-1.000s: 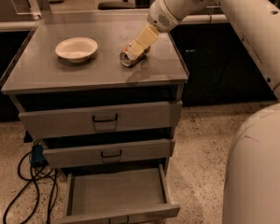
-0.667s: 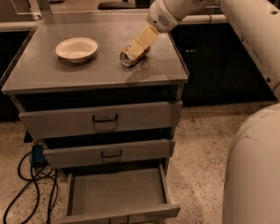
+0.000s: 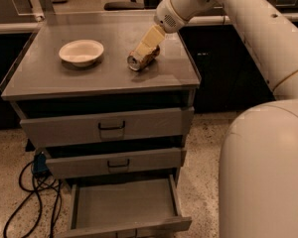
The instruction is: Place orange can into bottom drawer
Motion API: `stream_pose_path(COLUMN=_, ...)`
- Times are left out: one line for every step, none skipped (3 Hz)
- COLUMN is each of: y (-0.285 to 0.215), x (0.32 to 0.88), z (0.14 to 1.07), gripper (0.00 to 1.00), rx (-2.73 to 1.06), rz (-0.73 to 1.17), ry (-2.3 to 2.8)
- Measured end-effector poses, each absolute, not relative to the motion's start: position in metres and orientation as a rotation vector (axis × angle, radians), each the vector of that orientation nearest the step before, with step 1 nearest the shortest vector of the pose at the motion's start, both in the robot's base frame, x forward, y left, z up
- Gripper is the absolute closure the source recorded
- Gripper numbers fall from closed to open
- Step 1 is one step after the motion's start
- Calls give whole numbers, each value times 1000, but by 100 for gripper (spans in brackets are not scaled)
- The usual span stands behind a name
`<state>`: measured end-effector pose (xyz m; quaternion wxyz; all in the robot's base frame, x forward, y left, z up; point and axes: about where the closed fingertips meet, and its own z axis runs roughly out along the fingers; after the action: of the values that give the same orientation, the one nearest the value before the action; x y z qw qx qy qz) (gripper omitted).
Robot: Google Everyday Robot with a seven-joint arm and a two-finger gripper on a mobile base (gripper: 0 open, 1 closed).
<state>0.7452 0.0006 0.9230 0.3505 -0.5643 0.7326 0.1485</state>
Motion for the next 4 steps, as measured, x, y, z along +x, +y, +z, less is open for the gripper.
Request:
stream_pose_path(y=-1, x=773, z=924, gripper=0, rx=-1395, rz=355, ry=1901)
stream_pose_path(y=1, x=770, z=913, gripper=0, rx=-1394, rz=371, ry=1912)
stream_pose_path(y=5, x=772, z=889, gripper=0, rx=-1377, rz=418, ry=1948)
stream_pose_path(y=13, x=780, z=872, gripper=0, rx=-1346, rz=444, ry=1972)
